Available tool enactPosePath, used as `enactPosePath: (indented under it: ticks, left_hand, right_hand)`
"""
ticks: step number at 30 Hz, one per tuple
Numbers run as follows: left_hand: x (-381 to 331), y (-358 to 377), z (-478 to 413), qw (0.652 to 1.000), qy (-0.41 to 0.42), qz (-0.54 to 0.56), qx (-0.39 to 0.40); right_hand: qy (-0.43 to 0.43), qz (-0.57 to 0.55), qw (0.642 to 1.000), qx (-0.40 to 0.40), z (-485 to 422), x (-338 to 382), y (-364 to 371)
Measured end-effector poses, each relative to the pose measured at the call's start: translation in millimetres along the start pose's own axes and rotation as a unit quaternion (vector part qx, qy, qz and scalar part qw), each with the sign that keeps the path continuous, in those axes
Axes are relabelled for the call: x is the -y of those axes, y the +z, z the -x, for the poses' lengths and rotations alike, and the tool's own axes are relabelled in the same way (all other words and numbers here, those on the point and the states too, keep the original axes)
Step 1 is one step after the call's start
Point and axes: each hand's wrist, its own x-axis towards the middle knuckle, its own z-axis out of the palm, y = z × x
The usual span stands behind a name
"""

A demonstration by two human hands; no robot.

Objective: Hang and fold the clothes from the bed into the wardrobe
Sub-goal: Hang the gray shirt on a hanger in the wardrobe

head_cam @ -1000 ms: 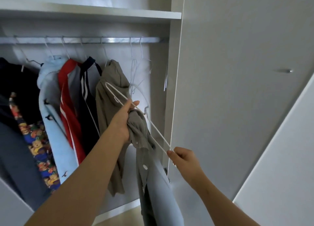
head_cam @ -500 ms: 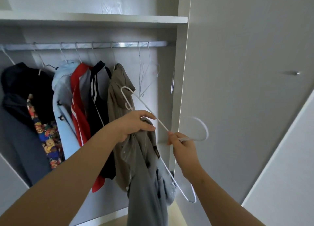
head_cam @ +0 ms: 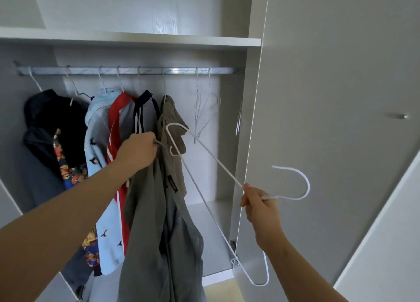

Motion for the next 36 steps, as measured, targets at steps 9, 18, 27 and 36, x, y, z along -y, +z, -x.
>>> enactPosePath:
  ticks: [9, 18, 27, 36]
  left_hand:
    - [-2.8, -7.3, -0.8, 0.822, -0.258, 0.505, 0.052]
    - [-13.4, 2.6, 9.9, 0.948, -0.081, 0.298, -0.073]
    - [-63.2, 20.7, 52.0, 0.928, 0.125, 0.339, 0.086]
    - [-56.9, 43.5, 62.8, 0.94, 0.293, 0.143, 0.104]
  right_hand:
    - [-0.009, 0.009, 0.998, 0.058, 0.0, -0.3, -4.7]
    - [-0.03, 0.142, 0.983, 0.116, 1.2, -0.6, -1.0]
    - [-0.002, 0.157, 0.979, 0.131, 2.5, 0.1, 19.6]
    - [0.038, 0.043, 0.997, 0.061, 1.9, -3.2, 18.2]
